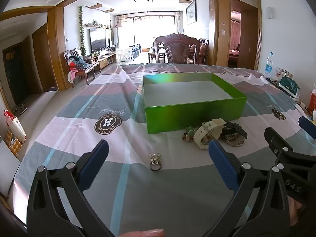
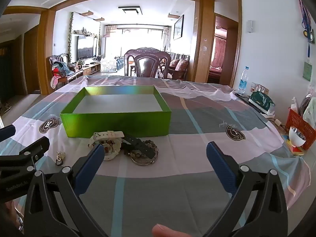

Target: Organize jewelry

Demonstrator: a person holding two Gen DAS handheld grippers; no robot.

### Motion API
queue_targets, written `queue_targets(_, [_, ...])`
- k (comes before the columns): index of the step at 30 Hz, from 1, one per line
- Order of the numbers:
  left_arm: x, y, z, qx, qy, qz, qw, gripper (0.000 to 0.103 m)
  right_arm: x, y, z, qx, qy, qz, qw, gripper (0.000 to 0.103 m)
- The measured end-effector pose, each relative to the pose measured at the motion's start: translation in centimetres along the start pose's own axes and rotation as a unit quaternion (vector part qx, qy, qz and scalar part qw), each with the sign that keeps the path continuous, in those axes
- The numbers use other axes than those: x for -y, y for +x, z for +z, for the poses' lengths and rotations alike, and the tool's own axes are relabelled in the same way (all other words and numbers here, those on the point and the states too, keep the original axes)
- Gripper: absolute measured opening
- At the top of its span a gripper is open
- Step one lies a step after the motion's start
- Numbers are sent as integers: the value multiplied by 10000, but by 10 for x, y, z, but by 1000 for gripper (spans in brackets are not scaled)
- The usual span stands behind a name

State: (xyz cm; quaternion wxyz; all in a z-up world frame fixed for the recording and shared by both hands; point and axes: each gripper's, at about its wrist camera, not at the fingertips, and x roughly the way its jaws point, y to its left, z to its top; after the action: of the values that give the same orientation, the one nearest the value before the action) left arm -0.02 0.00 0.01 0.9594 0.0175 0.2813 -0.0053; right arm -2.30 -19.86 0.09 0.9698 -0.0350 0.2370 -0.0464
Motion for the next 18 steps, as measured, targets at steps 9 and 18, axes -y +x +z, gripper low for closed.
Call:
queue_targets(9, [0, 0, 0, -4, -18, -14, 10000, 100, 0, 0, 0, -4, -8, -6, 10000, 100])
queue_targets(18, [-1, 0, 0, -10, -18, -9, 10000, 100, 0, 0, 0, -4, 0, -2, 10000, 100])
